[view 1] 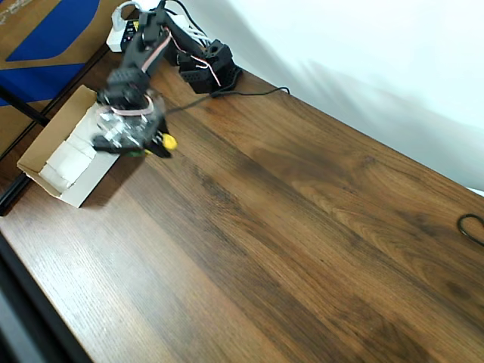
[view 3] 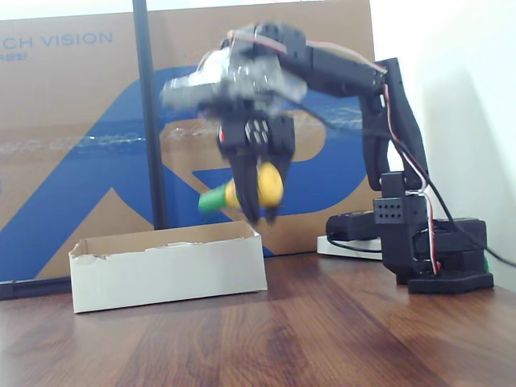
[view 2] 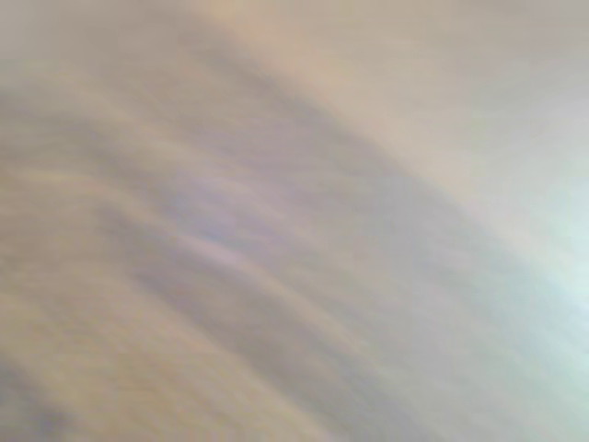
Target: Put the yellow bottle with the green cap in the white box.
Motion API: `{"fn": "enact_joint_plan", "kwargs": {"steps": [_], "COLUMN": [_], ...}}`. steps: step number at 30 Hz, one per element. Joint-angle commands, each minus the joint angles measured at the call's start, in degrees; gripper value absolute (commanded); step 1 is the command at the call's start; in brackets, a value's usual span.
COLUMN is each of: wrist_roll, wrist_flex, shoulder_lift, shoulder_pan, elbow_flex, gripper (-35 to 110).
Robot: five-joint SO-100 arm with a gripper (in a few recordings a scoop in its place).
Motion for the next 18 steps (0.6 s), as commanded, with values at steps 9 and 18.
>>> {"fn": "enact_joint_plan", "kwargs": {"steps": [9, 18], "wrist_roll": [-0.09, 1.14], "wrist_flex": [-2.55, -10.02], "shoulder_lift": [24.61, 26.63], "shoulder_pan": [24.26, 47.46], "elbow_flex": [7.47, 11.07], "gripper": [0, 0]}}
